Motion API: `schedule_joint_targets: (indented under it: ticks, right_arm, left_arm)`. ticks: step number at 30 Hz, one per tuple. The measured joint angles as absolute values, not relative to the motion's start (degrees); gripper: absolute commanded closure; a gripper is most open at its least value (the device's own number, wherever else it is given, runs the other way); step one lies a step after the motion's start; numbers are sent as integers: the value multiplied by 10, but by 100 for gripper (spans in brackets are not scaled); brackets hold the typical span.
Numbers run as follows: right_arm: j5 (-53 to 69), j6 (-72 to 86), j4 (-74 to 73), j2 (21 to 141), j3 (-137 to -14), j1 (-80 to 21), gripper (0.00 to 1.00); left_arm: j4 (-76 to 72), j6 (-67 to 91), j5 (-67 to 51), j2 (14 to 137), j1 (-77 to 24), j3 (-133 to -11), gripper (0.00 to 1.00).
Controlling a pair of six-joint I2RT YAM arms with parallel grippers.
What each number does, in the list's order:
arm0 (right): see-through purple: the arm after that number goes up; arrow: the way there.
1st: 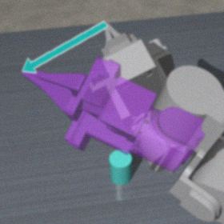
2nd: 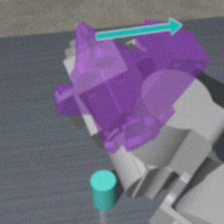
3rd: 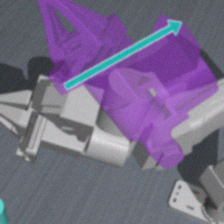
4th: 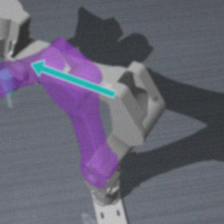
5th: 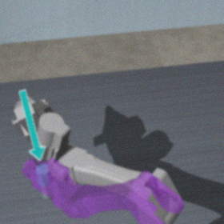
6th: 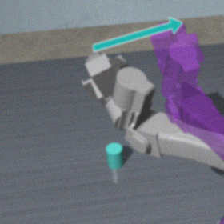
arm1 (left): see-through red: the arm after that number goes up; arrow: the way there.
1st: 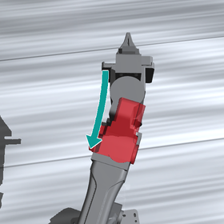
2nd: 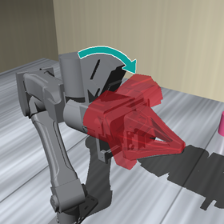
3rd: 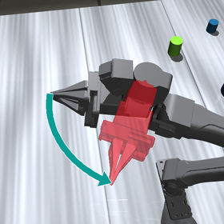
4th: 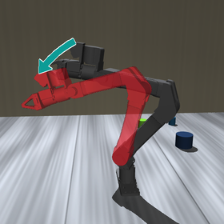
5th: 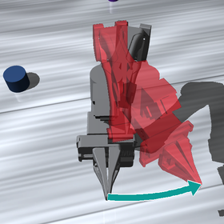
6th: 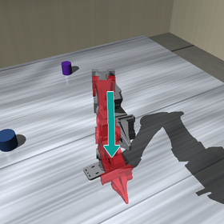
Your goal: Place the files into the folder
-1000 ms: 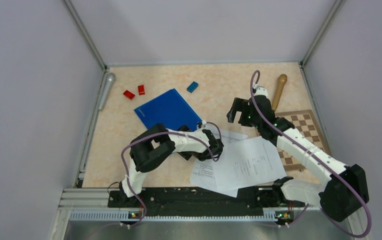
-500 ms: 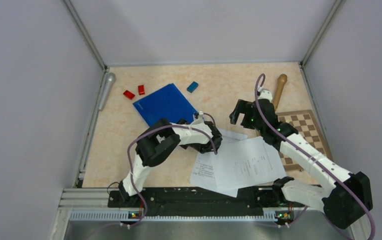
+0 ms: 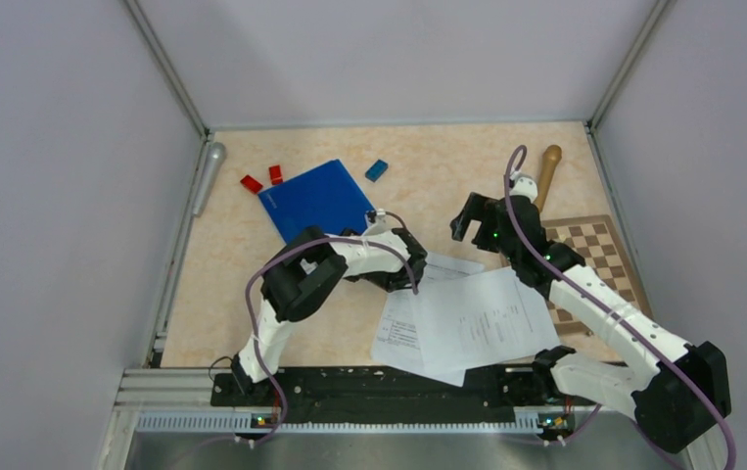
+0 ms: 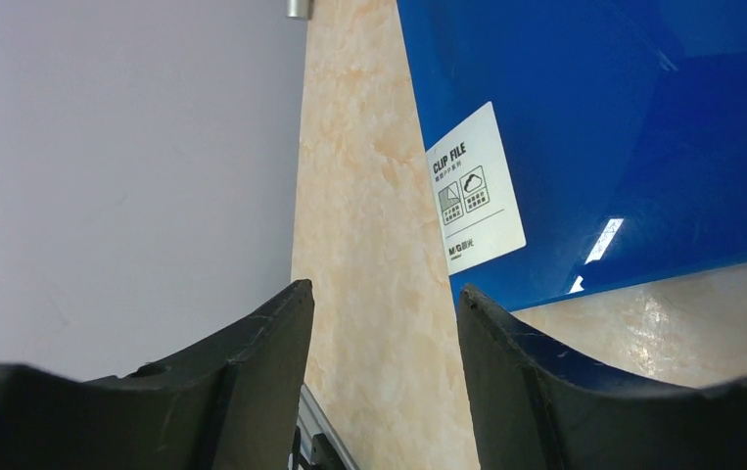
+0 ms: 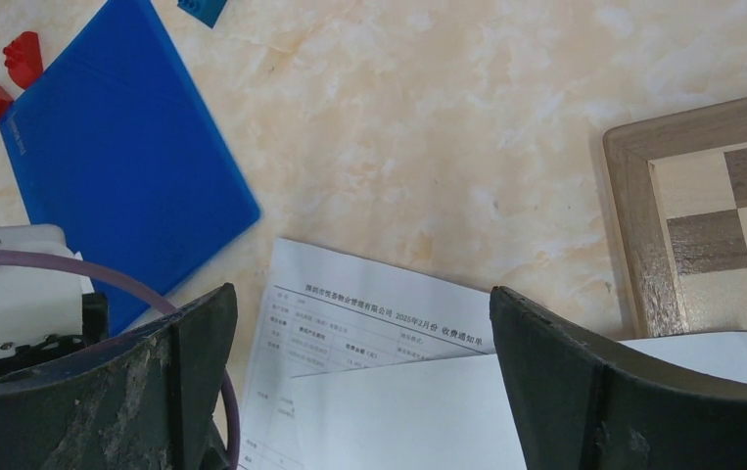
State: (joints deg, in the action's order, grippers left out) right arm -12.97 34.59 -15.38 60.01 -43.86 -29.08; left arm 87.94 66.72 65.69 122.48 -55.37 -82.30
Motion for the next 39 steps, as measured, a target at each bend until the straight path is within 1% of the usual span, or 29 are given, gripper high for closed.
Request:
schedule_joint_targets:
  ticks: [3, 7, 9, 12, 15, 16, 17, 20, 25, 30, 39]
  right_arm:
    - [-128, 348, -153, 600, -439, -291, 1]
    - [-119, 351, -148, 605, -439, -291, 2]
    - [-113, 353, -146, 613, -439, -291, 2]
    - [-109, 356, -146, 620, -439, -291, 2]
    - [-109, 357, -145, 620, -439, -291, 2]
    - [-109, 357, -145, 620, -439, -291, 1]
    - [-110, 357, -146, 620, -439, -291, 2]
    - [-112, 356, -145, 620, -439, -291, 2]
    - [-117, 356, -146, 617, -439, -291, 2]
    - [-119, 351, -146, 612, -439, -291, 2]
    - [-118, 344, -160, 611, -439, -291, 1]
  left_arm:
    - [882, 671, 658, 1217, -552, -823, 31]
    - [871, 631, 653, 1206, -552, -822, 8]
    - [844, 589, 646, 1192, -553, -812, 2]
    - [786, 500, 614, 1150, -555, -775, 1]
    - [718, 380, 553, 1083, -555, -730, 1]
    - [716, 375, 551, 1080, -556, -729, 1]
    - [693, 324, 532, 1051, -556, -719, 1]
    - [656, 245, 512, 1015, -556, -707, 1]
    - [622, 158, 506, 1020, -564, -696, 1]
    - [555, 93, 511, 1038, -585, -657, 1]
    - [479, 78, 558, 1055, -588, -640, 1]
